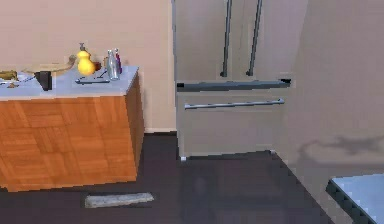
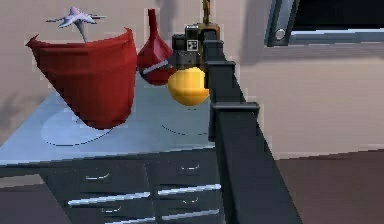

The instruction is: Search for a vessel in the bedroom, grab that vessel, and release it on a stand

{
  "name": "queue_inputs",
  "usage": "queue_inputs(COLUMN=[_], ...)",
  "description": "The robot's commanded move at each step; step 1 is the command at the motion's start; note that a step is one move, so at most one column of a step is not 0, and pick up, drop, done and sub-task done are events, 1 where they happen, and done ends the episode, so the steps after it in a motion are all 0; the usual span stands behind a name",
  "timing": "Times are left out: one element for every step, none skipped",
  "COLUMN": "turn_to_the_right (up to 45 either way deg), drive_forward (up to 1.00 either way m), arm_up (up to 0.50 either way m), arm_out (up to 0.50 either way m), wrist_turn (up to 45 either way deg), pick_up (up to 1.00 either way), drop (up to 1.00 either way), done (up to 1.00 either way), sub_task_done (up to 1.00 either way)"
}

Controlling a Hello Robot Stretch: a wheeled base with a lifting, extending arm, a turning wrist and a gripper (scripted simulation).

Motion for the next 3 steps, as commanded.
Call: queue_inputs(turn_to_the_right=[0.0,0.0,0.0], drive_forward=[0.0,0.0,0.0], arm_up=[0.0,0.0,0.0], arm_out=[0.0,-0.1,0.0], wrist_turn=[0.0,0.0,0.0], pick_up=[0.0,0.0,0.0], drop=[1.0,0.0,0.0], done=[0.0,0.0,1.0], sub_task_done=[0.0,0.0,0.0])
